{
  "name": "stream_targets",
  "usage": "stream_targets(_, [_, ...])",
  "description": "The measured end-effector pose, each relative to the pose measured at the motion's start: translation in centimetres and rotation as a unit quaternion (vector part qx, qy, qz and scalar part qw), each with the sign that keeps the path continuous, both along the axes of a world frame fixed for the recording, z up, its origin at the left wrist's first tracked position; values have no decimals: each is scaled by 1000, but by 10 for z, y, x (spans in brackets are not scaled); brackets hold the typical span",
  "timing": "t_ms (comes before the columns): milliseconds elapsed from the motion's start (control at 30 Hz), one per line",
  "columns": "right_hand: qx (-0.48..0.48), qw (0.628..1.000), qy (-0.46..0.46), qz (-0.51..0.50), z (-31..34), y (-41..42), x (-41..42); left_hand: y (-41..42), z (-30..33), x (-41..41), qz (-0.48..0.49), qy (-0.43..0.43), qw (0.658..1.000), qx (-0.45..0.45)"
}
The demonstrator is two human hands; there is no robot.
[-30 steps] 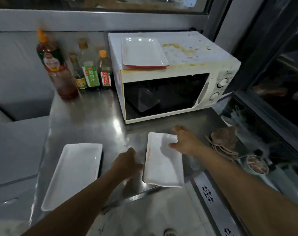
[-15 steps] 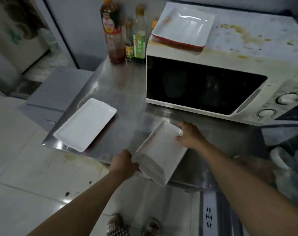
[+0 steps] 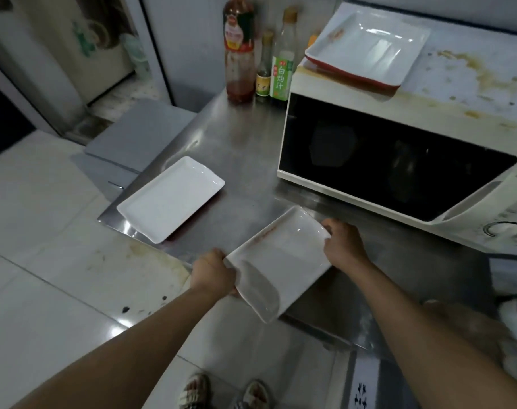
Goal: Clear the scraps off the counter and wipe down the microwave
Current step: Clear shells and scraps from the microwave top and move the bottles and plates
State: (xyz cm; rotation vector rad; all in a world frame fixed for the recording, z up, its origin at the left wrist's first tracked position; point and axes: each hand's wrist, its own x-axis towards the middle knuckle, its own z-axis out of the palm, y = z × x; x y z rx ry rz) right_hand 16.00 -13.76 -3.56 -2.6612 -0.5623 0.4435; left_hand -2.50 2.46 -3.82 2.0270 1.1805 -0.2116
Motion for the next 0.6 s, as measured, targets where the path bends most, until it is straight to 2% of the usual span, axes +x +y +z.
stream_targets(400, [72, 995, -33, 67, 53, 109, -11, 97, 50, -31, 154, -82, 985, 8])
stream_targets(600, [77, 991, -33, 101, 51, 184, -7, 155, 53, -38, 163, -50, 984, 57])
